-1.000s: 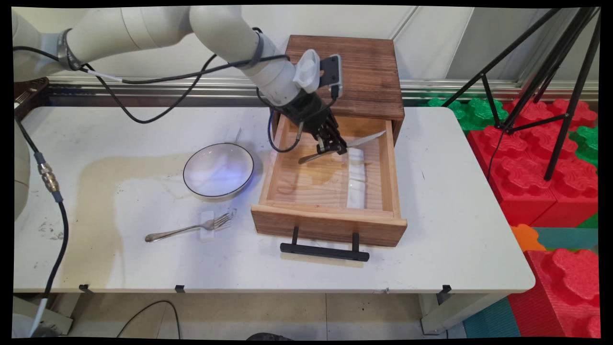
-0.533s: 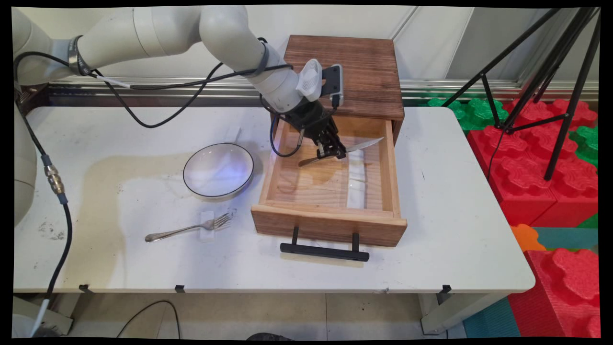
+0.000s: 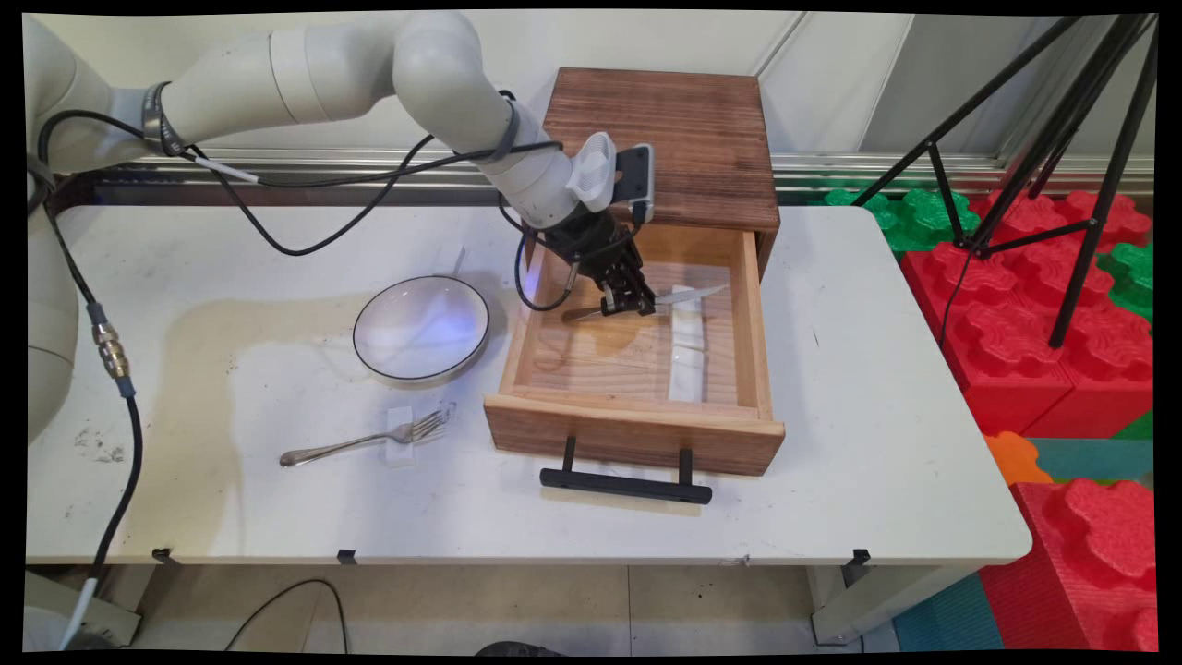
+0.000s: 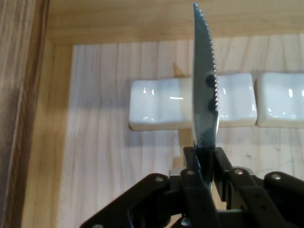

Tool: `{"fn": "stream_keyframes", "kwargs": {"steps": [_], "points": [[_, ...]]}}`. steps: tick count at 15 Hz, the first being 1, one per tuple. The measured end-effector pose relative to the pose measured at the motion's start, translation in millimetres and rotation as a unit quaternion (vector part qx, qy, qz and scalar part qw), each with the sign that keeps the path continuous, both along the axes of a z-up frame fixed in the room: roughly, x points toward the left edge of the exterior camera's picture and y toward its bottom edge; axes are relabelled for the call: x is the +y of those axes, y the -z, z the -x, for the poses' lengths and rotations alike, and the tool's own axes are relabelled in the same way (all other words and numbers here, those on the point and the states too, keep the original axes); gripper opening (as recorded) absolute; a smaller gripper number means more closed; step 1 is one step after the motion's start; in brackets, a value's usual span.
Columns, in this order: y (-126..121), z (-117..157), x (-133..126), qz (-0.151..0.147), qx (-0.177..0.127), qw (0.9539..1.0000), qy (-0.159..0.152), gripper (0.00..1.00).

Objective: Place the picked object into the drawer

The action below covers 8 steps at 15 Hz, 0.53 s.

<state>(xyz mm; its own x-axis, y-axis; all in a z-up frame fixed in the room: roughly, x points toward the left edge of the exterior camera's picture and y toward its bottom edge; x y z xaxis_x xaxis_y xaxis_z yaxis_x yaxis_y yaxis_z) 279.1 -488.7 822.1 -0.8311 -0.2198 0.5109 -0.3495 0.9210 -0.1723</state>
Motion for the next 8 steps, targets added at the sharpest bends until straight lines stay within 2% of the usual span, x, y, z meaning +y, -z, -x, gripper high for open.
{"fn": "stream_keyframes", "kwargs": {"steps": [8], "points": [[14,5,-5,-0.001,0.0,1.0,0.003,0.0]]}}
